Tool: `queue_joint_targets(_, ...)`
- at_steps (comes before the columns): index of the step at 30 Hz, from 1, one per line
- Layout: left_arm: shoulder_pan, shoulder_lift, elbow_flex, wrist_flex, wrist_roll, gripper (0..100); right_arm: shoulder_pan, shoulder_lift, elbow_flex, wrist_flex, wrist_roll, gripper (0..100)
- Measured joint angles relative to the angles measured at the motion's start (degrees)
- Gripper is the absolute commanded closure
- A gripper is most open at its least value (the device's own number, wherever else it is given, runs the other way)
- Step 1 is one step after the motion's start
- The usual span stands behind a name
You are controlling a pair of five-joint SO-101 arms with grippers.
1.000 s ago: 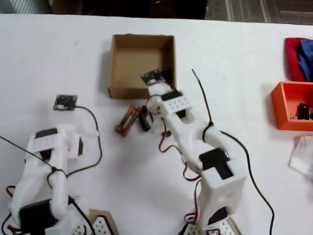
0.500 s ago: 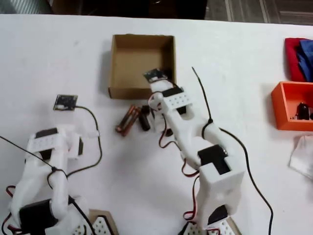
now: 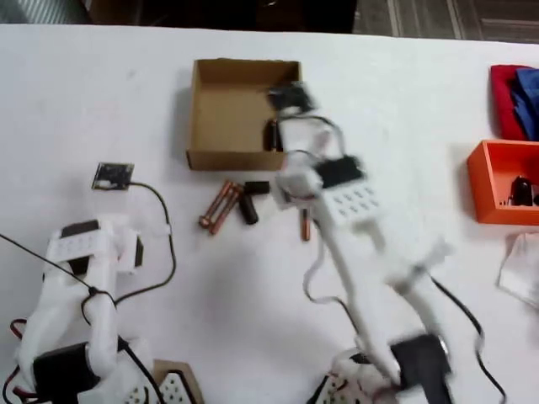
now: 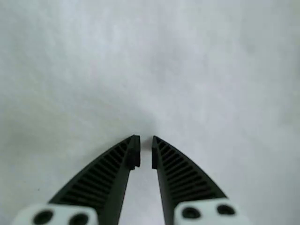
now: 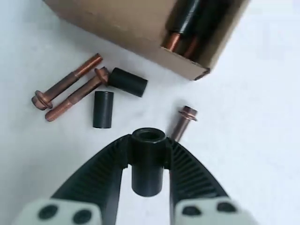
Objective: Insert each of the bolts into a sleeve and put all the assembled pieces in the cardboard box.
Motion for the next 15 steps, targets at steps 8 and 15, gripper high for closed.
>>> queue_joint_targets(8,0.09,0.26,-15.74,17.41,-1.85,92,17.76,-33.41,19.78,-3.08,2.9,97.7)
queue_joint_targets(15,11.6,6.59,-40.44,37.8,-6.86,92,31.56,-42.46,32.79,-8.53,-4.75,97.7)
